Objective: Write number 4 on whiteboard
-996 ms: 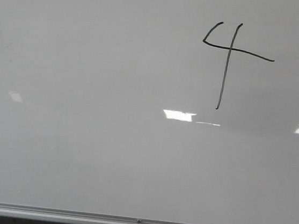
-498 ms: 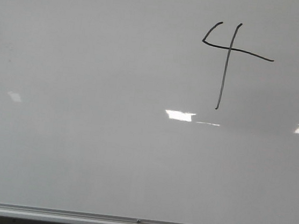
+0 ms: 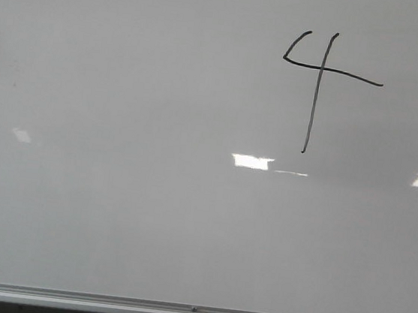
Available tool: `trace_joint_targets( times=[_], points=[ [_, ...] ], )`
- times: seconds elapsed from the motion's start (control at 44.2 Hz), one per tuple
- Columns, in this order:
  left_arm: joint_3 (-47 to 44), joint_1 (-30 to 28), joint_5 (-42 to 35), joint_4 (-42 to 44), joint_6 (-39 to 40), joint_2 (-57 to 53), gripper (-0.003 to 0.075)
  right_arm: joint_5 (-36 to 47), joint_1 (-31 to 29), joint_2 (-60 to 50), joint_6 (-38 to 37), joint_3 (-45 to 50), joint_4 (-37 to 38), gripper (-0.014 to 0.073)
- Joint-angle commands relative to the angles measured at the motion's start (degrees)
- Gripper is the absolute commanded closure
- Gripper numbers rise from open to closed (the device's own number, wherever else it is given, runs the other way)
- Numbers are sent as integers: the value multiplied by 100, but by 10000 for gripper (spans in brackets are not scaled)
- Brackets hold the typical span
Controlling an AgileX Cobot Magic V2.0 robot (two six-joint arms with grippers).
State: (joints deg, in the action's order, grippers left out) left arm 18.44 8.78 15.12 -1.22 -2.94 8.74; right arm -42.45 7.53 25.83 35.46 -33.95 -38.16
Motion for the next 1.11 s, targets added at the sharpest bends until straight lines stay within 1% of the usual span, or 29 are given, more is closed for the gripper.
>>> trace_joint_targets(
  times=[0.0, 0.249, 0.362, 0.43, 0.498, 0.566, 1.086],
  points=[
    [-172, -25, -495, 332, 389, -259, 741, 283, -41, 16, 8, -152, -152, 662],
    [-1111, -551, -509, 189, 389, -1013, 741, 283, -41, 16, 8, -152, -152, 662],
    [-1453, -757, -672, 122, 389, -989, 741, 276, -41, 22, 8, -152, -152, 662],
    [-1668, -799, -863, 79, 389, -1000, 741, 271, -41, 22, 8, -152, -152, 662],
    [-1930, -811, -1242, 79, 389, -1000, 741, 271, -41, 22, 8, -152, -152, 662],
    [-1892, -811, -976, 79, 389, -1000, 741, 271, -41, 22, 8, -152, -152, 662],
    [-1905, -811, -1033, 79, 389, -987, 741, 260, -41, 22, 8, -152, -152, 662]
  ],
)
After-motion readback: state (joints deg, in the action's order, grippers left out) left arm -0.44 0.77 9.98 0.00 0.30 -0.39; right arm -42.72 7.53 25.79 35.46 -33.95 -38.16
